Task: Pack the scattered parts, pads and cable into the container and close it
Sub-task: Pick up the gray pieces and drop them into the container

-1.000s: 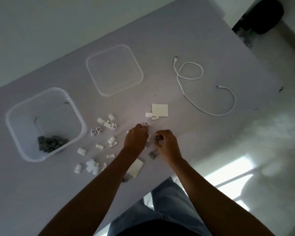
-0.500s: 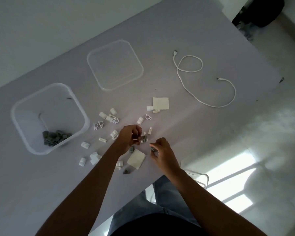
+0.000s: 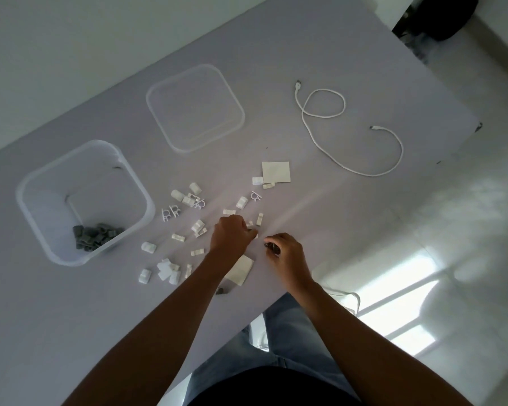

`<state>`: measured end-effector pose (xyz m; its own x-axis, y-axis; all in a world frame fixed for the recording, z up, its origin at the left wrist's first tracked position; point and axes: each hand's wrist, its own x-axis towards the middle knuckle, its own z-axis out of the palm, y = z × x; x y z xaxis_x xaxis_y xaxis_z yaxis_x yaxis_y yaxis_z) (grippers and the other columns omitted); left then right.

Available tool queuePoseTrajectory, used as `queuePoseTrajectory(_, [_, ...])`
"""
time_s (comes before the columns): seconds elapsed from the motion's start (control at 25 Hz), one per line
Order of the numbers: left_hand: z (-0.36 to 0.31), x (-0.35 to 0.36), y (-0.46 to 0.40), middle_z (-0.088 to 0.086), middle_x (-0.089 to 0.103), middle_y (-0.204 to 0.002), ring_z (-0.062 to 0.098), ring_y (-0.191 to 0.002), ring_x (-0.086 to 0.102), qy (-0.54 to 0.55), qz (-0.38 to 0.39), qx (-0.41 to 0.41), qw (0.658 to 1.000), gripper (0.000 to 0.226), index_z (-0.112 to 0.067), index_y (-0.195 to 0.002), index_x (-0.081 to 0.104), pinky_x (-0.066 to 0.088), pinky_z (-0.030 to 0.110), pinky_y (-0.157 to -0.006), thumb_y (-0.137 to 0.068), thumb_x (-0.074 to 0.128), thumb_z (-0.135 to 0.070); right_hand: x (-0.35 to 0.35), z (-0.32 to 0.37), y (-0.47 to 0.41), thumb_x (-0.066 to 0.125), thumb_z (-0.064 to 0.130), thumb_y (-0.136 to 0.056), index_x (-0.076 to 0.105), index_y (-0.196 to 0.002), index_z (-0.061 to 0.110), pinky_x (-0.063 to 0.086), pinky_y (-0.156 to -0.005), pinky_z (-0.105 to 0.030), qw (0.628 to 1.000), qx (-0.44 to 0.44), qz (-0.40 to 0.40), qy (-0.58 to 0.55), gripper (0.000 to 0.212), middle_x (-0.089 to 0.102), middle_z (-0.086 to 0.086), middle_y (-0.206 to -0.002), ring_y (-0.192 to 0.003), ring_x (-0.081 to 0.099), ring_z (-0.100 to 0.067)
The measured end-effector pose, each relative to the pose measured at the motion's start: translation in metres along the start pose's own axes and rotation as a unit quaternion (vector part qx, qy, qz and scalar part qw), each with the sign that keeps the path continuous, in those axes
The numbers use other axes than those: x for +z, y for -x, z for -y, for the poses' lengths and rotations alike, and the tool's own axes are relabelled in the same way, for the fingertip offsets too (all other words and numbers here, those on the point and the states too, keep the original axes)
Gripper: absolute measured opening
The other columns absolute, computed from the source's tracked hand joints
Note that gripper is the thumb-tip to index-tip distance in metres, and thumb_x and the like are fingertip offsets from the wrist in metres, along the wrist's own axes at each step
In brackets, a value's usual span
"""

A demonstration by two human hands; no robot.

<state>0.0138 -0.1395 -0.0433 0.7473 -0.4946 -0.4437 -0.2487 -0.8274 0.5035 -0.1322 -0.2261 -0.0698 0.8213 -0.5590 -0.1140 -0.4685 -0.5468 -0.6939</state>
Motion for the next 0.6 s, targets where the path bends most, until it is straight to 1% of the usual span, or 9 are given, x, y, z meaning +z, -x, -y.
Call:
queuePoseTrajectory(0.12, [0.002, 0.000, -0.002, 0.011, 0.068, -0.066, 0.026, -0.063, 0.066, 0.022, -0.007, 0.003, 1.000, 0.025, -0.005, -0.072, 0.071, 0.055, 0.033, -0.061, -0.076, 0.066, -0.029, -0.002, 0.002, -0.003, 0.076, 0.006, -0.081, 0.074, -0.096, 0.008, 0.045, -0.078, -0.002, 0.996, 0.034, -0.048, -0.065, 0.015, 0.075, -0.005, -0.093, -0.081, 0.065, -0.007])
queuePoseTrajectory(0.2, [0.006, -0.001, -0.005, 0.012, 0.067, -0.063, 0.025, -0.060, 0.064, 0.067, 0.002, -0.017, 0.998, 0.023, -0.003, -0.070, 0.071, 0.053, 0.033, -0.059, -0.077, 0.065, -0.024, -0.003, 0.006, -0.004, 0.075, 0.010, -0.082, 0.075, -0.094, 0.011, 0.050, -0.078, -0.009, 0.987, 0.095, -0.053, -0.119, 0.012, 0.075, 0.000, -0.091, -0.079, 0.067, -0.005])
queuePoseTrajectory(0.28, [0.011, -0.003, -0.009, 0.014, 0.066, -0.063, 0.024, -0.057, 0.060, 0.121, 0.029, -0.058, 0.991, 0.025, 0.000, -0.070, 0.071, 0.049, 0.031, -0.057, -0.081, 0.065, -0.022, -0.006, 0.013, -0.007, 0.074, 0.011, -0.083, 0.075, -0.094, 0.012, 0.056, -0.078, -0.020, 0.955, 0.187, -0.041, -0.225, 0.011, 0.076, 0.002, -0.089, -0.080, 0.070, -0.009])
queuePoseTrajectory(0.32, [0.011, -0.007, -0.010, 0.014, 0.062, -0.061, 0.023, -0.054, 0.054, 0.172, 0.050, -0.094, 0.979, 0.028, 0.001, -0.070, 0.069, 0.044, 0.029, -0.055, -0.084, 0.062, -0.022, -0.008, 0.017, -0.009, 0.073, 0.009, -0.084, 0.075, -0.096, 0.011, 0.058, -0.079, -0.025, 0.916, 0.242, -0.034, -0.319, 0.012, 0.076, -0.001, -0.090, -0.081, 0.071, -0.013])
queuePoseTrajectory(0.36, [0.010, -0.012, -0.009, 0.013, 0.055, -0.058, 0.020, -0.050, 0.047, 0.253, 0.078, -0.140, 0.954, 0.030, 0.001, -0.067, 0.065, 0.037, 0.028, -0.052, -0.087, 0.056, -0.020, -0.012, 0.021, -0.011, 0.071, 0.005, -0.085, 0.073, -0.099, 0.008, 0.059, -0.080, -0.029, 0.849, 0.293, -0.028, -0.438, 0.014, 0.075, -0.006, -0.092, -0.083, 0.071, -0.016])
queuePoseTrajectory(0.44, [0.011, -0.025, -0.005, 0.004, 0.041, -0.054, 0.014, -0.045, 0.032, 0.450, 0.139, -0.213, 0.856, 0.027, -0.008, -0.062, 0.053, 0.021, 0.023, -0.048, -0.086, 0.043, -0.014, -0.019, 0.029, -0.015, 0.067, 0.001, -0.087, 0.070, -0.104, 0.002, 0.059, -0.077, -0.029, 0.682, 0.352, 0.006, -0.641, 0.017, 0.072, -0.012, -0.095, -0.083, 0.069, -0.020])
queuePoseTrajectory(0.48, [0.013, -0.033, -0.002, 0.002, 0.037, -0.056, 0.013, -0.046, 0.027, 0.530, 0.169, -0.219, 0.802, 0.021, -0.011, -0.062, 0.047, 0.016, 0.022, -0.048, -0.081, 0.038, -0.013, -0.021, 0.032, -0.016, 0.067, 0.004, -0.088, 0.069, -0.104, 0.002, 0.059, -0.073, -0.027, 0.634, 0.353, 0.026, -0.688, 0.017, 0.070, -0.013, -0.095, -0.082, 0.068, -0.019])
queuePoseTrajectory(0.56, [0.018, -0.047, 0.003, 0.001, 0.033, -0.062, 0.013, -0.050, 0.025, 0.622, 0.221, -0.187, 0.728, 0.011, -0.014, -0.063, 0.040, 0.015, 0.019, -0.045, -0.073, 0.035, -0.016, -0.024, 0.037, -0.016, 0.068, 0.011, -0.087, 0.069, -0.105, 0.004, 0.057, -0.068, -0.027, 0.591, 0.340, 0.063, -0.729, 0.020, 0.068, -0.013, -0.095, -0.080, 0.064, -0.020])
queuePoseTrajectory(0.6, [0.021, -0.052, 0.006, 0.001, 0.033, -0.064, 0.013, -0.052, 0.024, 0.642, 0.238, -0.170, 0.709, 0.009, -0.014, -0.064, 0.038, 0.015, 0.019, -0.044, -0.071, 0.035, -0.018, -0.025, 0.038, -0.016, 0.066, 0.013, -0.086, 0.069, -0.106, 0.003, 0.057, -0.067, -0.028, 0.575, 0.335, 0.072, -0.743, 0.022, 0.067, -0.014, -0.092, -0.079, 0.063, -0.021])
